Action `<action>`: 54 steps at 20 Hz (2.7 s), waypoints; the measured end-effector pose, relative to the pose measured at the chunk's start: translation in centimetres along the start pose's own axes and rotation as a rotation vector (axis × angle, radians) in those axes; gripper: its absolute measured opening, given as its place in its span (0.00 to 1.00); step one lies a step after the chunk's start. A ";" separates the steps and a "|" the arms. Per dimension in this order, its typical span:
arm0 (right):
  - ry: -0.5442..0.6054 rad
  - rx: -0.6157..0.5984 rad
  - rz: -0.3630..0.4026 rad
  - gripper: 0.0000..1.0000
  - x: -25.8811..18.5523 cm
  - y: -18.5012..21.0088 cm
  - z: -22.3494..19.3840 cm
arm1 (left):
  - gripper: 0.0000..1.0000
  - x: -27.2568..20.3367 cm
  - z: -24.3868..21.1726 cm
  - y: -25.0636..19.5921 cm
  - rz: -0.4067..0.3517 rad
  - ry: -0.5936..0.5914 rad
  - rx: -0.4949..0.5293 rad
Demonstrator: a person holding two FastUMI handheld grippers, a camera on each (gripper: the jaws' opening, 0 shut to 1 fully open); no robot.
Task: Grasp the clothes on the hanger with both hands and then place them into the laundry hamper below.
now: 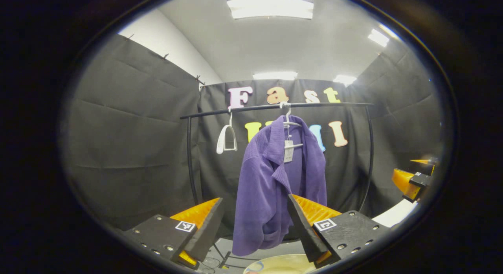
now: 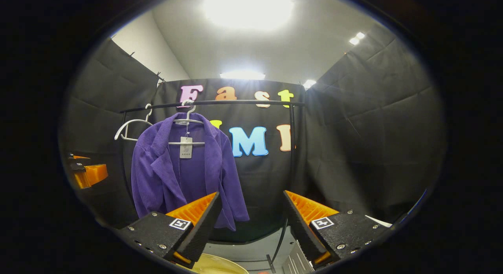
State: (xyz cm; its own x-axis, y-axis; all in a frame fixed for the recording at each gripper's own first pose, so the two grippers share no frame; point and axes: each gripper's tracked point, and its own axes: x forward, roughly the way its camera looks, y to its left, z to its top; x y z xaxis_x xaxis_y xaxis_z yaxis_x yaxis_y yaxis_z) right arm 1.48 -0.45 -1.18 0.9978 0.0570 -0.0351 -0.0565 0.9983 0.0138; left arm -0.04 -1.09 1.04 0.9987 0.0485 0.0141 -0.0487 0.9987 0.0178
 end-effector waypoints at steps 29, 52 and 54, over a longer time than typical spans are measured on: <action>-0.099 0.100 0.299 0.95 19.1 6.2 6.3 | 0.93 15.2 2.2 -7.6 0.092 0.014 -0.125; 0.044 0.079 0.571 0.94 32.4 16.1 0.6 | 0.99 24.2 -3.4 -4.9 0.345 0.100 -0.078; 0.059 0.063 0.555 0.92 33.4 16.3 -0.1 | 0.91 24.4 -3.5 -4.7 0.350 0.099 -0.086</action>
State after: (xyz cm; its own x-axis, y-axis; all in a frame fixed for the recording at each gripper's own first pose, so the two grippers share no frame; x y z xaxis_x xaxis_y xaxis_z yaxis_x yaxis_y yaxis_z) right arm 33.83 17.76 -2.24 0.8150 0.5763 -0.0611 -0.5688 0.8156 0.1060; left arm 24.59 -4.58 -2.20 0.9183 0.3850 -0.0920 -0.3908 0.9188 -0.0552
